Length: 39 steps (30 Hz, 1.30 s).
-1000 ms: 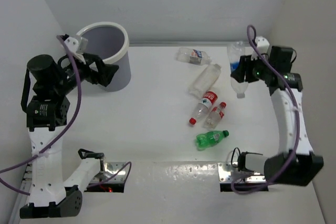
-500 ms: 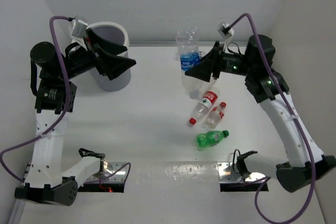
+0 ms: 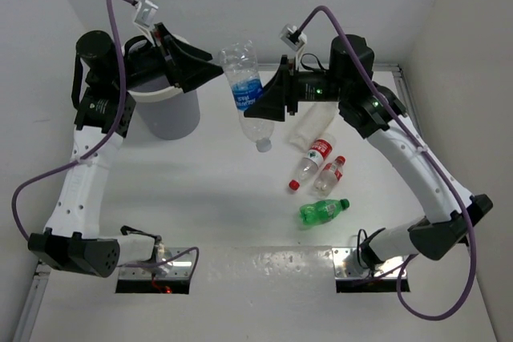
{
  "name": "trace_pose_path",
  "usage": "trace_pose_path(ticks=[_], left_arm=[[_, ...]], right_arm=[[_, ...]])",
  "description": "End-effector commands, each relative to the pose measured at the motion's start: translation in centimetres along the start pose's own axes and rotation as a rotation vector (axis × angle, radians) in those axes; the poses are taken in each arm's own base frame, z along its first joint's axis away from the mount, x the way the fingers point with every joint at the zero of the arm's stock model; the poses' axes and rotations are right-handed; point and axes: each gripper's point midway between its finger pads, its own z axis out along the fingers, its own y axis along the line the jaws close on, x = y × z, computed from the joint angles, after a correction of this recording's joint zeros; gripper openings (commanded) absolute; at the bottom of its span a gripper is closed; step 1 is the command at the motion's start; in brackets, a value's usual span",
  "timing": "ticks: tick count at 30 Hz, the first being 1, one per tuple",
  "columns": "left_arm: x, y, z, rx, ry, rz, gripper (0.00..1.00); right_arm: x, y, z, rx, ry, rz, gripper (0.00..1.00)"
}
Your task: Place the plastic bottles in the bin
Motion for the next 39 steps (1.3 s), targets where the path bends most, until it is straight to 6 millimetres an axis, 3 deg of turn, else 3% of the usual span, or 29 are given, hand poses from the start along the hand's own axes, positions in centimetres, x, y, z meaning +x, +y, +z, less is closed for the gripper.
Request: trace_pose_path(ticks=[1,4,6,12,15,21,26,27,30,31,32,35,36,37,38,39], left_arm=[[-2.0,-3.4,0.5,0.102,-0.032,0.079,0.99],[-1.8,-5.0,0.7,0.172,-0.020,0.107,0.99],[-0.8,-4.9,1.0,0.195,0.001,0.087,0.99],[-0.9,-6.2,0.7,0.237,-0.016,0.078,0.99],[-1.5,-6.3,0.8,0.228,-0.038,0.079,0.99],[-1.1,-4.5,2.1,0.203,-0.037,0.024,0.98],[-1.5,-4.2,2.5,0.208,-0.041,0.014,0.76],[-1.5,-3.9,2.6,0.203,-0.037,0.022,0.64],[-2.2,-4.0,2.6,0.184,-0.053,0.039,0.45],[-2.4,-3.9,2.6,0.171,-0.054,0.040,0.35],[-3.3,-3.8,2.4,0.153,-0.079,0.064,0.31],[-6.0,-3.0,1.1,0.077,-0.136,0.109,0.21],[-7.4,-1.7,0.3,0.013,-0.169,0.143,0.17],[-7.4,0.9,0.1,-0.079,-0.147,0.150,0.10],[-11.0,1.1,-1.0,-0.179,-0.227,0.229,0.06],[-12.3,2.5,-1.7,-0.263,-0.249,0.263,0.04]], right_arm=[[-1.4,0.2,0.9,-0.015,-0.026,-0.039,0.00],[-1.4,0.1,1.5,-0.025,-0.029,-0.009,0.00],[-1.4,-0.3,1.7,-0.020,-0.026,0.000,0.00],[-1.4,-0.5,2.0,-0.024,-0.024,0.006,0.00],[-1.2,-0.2,2.3,-0.042,-0.016,0.001,0.00],[-0.3,1.4,3.3,-0.063,0.029,-0.093,0.00],[0.2,0.9,4.0,-0.057,0.044,-0.094,0.00],[0.3,0.7,4.1,-0.051,0.045,-0.097,0.02],[-0.1,0.1,4.0,-0.009,0.035,-0.112,0.20],[-0.3,-0.2,4.0,0.017,0.026,-0.118,0.33],[-0.6,-0.4,3.6,0.041,0.025,-0.117,0.60],[-2.0,-2.7,1.8,0.179,-0.016,-0.131,0.94],[-2.7,-3.4,0.9,0.216,-0.037,-0.132,0.98],[-3.2,-3.8,0.2,0.236,-0.052,-0.118,1.00],[-4.7,-6.2,-2.2,0.313,-0.096,-0.083,1.00],[-5.4,-6.9,-3.1,0.336,-0.116,-0.070,1.00]])
